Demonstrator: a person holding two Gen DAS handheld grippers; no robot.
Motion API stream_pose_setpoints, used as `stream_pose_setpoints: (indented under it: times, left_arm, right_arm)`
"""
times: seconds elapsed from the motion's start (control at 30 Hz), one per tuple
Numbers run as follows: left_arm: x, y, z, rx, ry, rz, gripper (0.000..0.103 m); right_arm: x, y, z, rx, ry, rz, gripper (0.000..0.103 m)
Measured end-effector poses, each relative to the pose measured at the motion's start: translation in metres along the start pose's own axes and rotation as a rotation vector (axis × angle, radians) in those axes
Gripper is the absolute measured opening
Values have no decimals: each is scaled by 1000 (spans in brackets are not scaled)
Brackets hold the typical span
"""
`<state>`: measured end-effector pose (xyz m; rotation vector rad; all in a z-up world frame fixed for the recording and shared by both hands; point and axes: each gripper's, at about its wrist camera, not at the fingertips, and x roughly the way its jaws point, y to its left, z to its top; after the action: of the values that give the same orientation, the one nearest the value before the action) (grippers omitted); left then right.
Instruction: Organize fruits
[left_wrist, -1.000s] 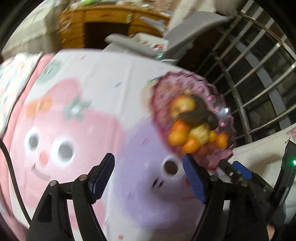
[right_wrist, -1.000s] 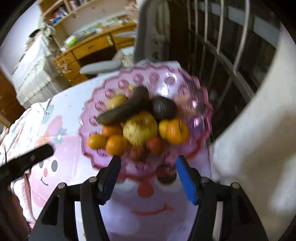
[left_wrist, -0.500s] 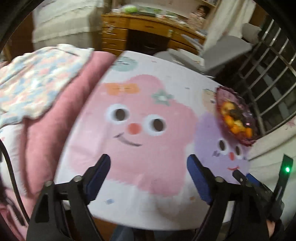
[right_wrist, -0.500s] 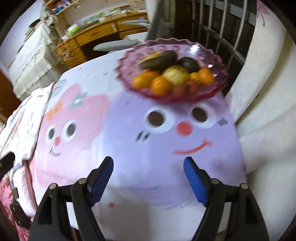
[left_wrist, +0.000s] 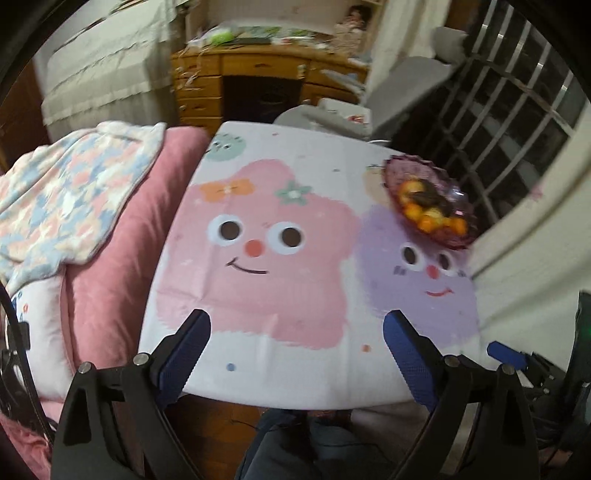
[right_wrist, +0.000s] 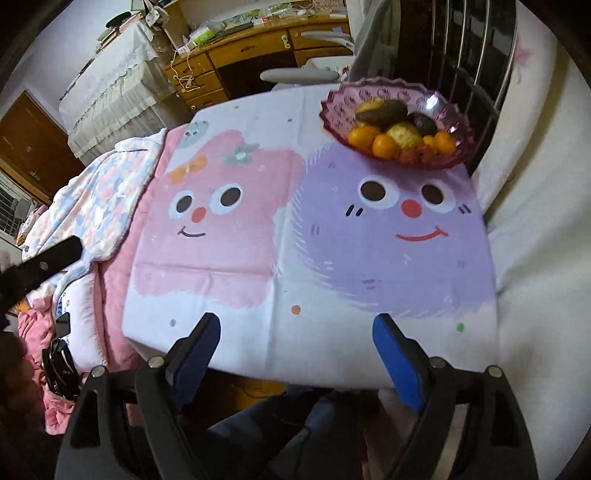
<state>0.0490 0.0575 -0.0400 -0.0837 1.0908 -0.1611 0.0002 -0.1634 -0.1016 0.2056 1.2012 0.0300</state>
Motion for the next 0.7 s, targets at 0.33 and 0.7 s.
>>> stream_pose_setpoints:
  times: [0.33, 0.7]
  left_arm:
    - [-49, -38, -4, 7, -114, 52, 99]
    - [-49, -37, -26, -60, -104, 140, 102]
  right_arm:
    - [-82, 6, -2, -29, -77, 74, 86]
    - [-80, 18, -12, -114, -92, 51, 96]
